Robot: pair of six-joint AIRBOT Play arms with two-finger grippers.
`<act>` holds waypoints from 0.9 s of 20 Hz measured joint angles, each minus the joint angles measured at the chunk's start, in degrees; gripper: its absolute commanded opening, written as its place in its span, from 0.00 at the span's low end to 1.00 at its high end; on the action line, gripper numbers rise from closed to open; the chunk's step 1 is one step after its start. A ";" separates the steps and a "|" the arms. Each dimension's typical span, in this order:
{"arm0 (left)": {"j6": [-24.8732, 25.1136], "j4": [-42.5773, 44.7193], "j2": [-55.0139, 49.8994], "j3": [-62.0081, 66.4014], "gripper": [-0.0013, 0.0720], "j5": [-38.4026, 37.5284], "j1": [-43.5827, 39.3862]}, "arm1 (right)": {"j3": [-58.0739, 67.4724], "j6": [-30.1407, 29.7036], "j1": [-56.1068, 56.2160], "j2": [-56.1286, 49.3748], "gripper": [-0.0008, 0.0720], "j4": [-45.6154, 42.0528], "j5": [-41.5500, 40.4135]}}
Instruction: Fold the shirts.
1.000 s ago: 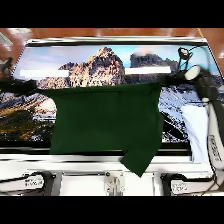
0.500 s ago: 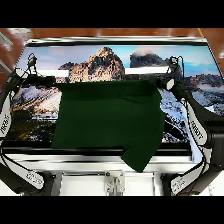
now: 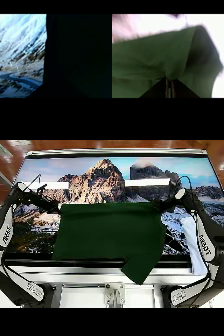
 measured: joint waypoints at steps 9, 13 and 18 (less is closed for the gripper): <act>-3.61 2.51 -0.57 0.07 0.06 -8.15 0.66 | -2.05 5.55 0.59 0.04 0.10 -2.29 10.58; -3.13 2.56 -0.59 0.07 0.06 -7.50 2.08 | -2.19 6.51 0.39 0.02 0.10 -4.24 10.40; -2.67 1.81 -1.46 0.07 0.06 -4.59 2.69 | -2.23 7.63 0.37 0.00 0.10 -6.60 9.05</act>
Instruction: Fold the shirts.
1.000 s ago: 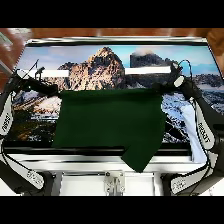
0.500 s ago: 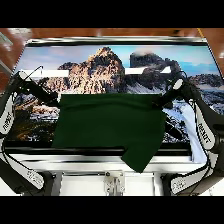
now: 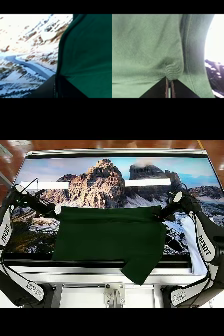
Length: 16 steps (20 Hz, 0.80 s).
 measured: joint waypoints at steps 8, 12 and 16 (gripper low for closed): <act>0.13 -1.97 -1.11 0.33 0.24 1.49 0.20 | 0.00 1.29 0.00 -0.46 0.42 -1.75 0.33; 0.13 -5.68 -1.03 1.20 0.50 -0.13 0.33 | 0.26 0.68 -0.20 0.07 0.65 -0.07 0.79; -2.34 -5.27 2.69 4.02 0.60 -7.04 3.80 | 2.01 -3.41 -2.75 7.02 0.65 -0.26 7.19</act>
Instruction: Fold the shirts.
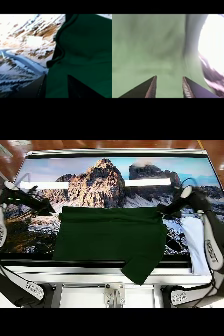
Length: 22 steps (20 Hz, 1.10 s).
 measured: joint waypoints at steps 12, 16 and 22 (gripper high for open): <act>7.10 2.80 30.40 -39.85 0.75 -5.27 19.02 | -21.81 -10.38 -24.50 27.45 0.94 -2.40 12.96; 10.58 1.51 31.95 -54.95 0.75 1.05 20.52 | -26.25 -11.69 -26.32 29.44 0.94 1.03 9.11; 13.35 -0.26 27.52 -62.97 0.72 5.53 21.00 | -27.74 -12.28 -26.95 30.05 0.94 2.47 6.56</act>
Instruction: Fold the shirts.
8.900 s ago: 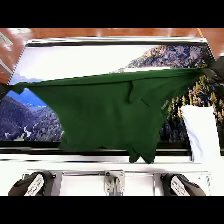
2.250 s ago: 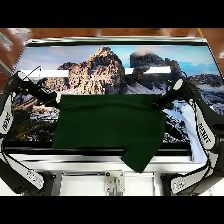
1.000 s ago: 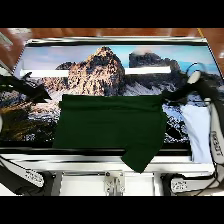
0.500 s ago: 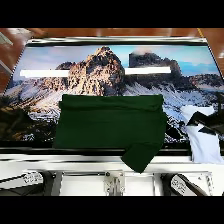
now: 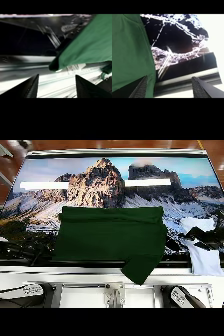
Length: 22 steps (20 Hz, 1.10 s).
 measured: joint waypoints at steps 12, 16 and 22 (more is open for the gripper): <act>3.54 -6.56 -2.36 -1.42 0.29 6.64 0.04 | -0.24 0.09 -0.04 0.07 0.94 0.68 1.53; 3.98 -6.67 -2.43 -1.42 0.06 6.62 0.04 | -1.29 0.02 -0.04 0.07 0.94 2.05 3.21; 7.58 -8.72 -1.73 -1.42 0.06 1.70 0.07 | -13.99 -5.25 -0.07 0.09 0.85 8.48 5.25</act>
